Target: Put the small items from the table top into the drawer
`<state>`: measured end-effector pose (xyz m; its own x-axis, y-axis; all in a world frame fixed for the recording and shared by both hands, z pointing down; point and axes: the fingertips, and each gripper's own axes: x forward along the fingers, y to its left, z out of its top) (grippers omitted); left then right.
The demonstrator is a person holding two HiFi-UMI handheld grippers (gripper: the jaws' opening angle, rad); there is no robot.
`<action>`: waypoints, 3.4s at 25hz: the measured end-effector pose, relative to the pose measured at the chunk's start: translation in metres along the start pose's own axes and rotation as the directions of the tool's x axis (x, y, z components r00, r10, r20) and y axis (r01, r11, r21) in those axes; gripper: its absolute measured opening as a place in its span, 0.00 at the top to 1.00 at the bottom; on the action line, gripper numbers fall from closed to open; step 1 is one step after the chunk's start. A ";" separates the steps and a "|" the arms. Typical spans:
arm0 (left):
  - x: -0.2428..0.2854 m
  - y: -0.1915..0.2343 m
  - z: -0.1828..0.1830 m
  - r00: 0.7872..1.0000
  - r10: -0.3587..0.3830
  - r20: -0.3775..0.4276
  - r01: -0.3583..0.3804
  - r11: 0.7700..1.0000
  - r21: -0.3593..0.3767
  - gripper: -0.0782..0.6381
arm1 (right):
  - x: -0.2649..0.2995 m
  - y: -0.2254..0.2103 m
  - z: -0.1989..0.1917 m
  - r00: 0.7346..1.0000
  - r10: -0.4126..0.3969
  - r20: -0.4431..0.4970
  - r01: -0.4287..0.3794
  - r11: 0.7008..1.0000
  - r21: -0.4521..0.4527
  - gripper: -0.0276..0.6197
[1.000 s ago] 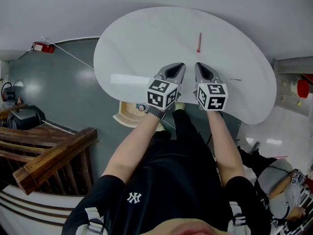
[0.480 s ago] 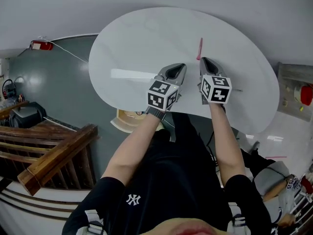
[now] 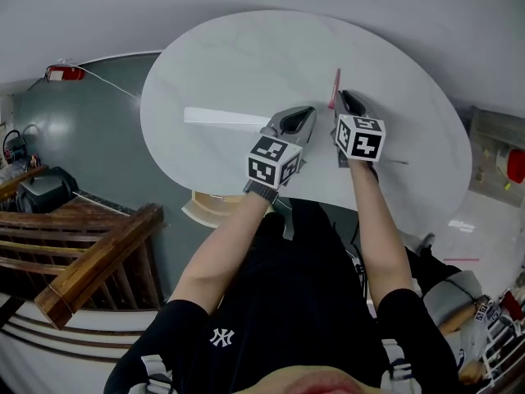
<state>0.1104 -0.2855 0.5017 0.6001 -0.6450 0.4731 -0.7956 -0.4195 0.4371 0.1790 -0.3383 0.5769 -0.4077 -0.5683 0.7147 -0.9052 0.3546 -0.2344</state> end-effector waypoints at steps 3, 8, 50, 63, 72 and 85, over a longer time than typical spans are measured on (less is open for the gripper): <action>0.007 0.003 0.000 1.000 0.002 0.000 -0.002 1.000 -0.009 0.89 | 0.010 -0.004 -0.005 1.000 -0.006 -0.027 0.006 1.000 0.005 0.84; 0.011 0.010 -0.001 1.000 0.009 -0.007 -0.010 1.000 -0.017 0.89 | 0.025 -0.002 -0.011 0.998 -0.013 -0.067 0.014 1.000 0.006 0.82; -0.132 -0.011 -0.058 0.992 0.100 0.071 -0.100 0.995 -0.009 0.89 | -0.080 0.124 -0.057 0.986 0.157 0.048 -0.158 0.987 0.017 0.85; -0.218 -0.012 -0.112 0.982 0.164 0.091 -0.162 0.986 -0.034 0.89 | -0.115 0.210 -0.109 0.971 0.235 0.043 -0.234 0.972 -0.035 0.85; -0.265 -0.003 -0.149 0.974 0.201 0.101 -0.196 0.979 -0.061 0.89 | -0.125 0.262 -0.150 0.960 0.278 0.017 -0.276 0.958 -0.075 0.85; -0.315 0.026 -0.200 0.955 0.280 0.094 -0.268 0.956 -0.123 0.89 | -0.126 0.322 -0.197 0.936 0.352 -0.027 -0.352 0.929 -0.114 0.85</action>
<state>-0.0821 0.0344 0.5167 0.3429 -0.7935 0.5028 -0.9107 -0.1497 0.3849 -0.0375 -0.0065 0.5407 -0.6965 -0.3870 0.6042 -0.6834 0.6144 -0.3943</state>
